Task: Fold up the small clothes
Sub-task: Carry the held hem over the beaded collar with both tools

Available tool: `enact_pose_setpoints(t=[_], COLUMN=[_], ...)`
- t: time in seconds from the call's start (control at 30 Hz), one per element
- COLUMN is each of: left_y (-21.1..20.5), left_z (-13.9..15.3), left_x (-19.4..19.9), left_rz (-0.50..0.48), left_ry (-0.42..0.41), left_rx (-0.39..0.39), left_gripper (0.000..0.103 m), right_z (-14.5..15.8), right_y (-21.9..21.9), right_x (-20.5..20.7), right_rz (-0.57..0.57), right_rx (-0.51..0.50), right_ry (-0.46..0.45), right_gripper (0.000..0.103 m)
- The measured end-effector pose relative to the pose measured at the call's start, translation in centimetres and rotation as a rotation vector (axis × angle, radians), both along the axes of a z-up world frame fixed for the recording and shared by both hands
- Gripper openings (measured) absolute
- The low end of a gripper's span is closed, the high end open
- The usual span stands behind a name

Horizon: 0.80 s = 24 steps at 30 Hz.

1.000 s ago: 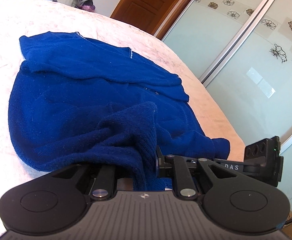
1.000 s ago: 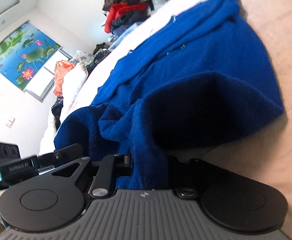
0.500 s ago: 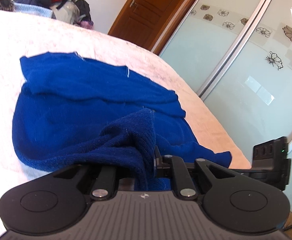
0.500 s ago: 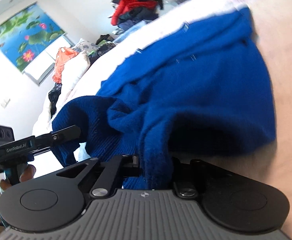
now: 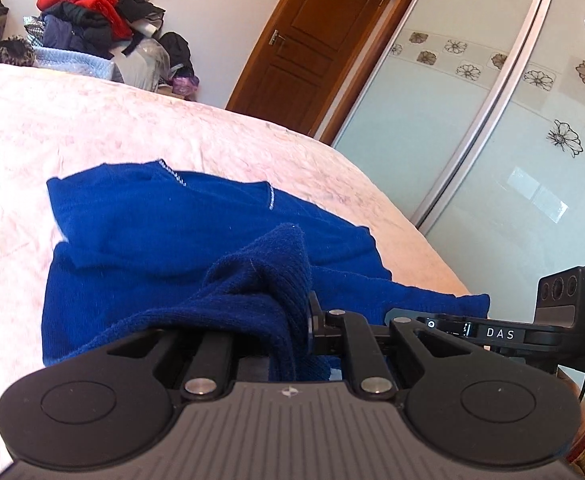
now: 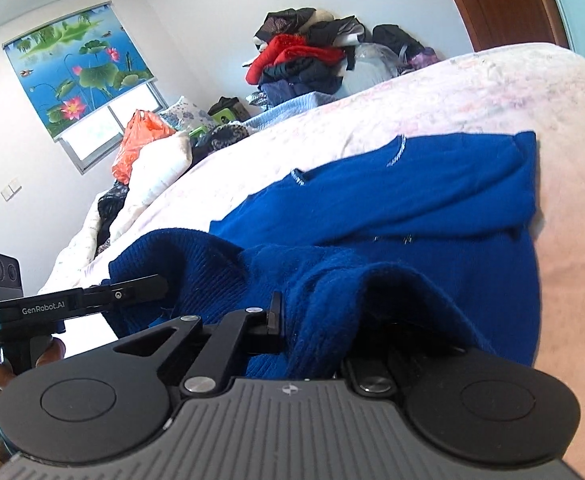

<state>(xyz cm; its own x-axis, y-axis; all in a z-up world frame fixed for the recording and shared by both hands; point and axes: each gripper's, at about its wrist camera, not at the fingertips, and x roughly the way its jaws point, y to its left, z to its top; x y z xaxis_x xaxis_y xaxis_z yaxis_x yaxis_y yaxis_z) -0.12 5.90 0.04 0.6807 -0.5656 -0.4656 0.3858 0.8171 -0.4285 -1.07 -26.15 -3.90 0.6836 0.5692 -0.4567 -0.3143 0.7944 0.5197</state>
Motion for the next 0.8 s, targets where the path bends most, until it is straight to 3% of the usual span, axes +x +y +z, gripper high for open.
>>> enact_pose_setpoints(t=[0.57, 0.8], left_y=[-0.3, -1.3], left_z=[2.0, 2.5], left_x=[2.6, 4.4], left_rz=[0.043, 0.054], left_ry=[-0.031, -0.021], left_rx=[0.016, 0.08], left_gripper=[0.014, 0.014], right_z=[2.1, 2.2], right_y=[-0.6, -1.1], right_x=[2.6, 4.3], right_rz=[-0.006, -0.024], right_rx=[0.0, 0.0], right_ry=[-0.065, -0.075], right_gripper=[0.009, 0.009])
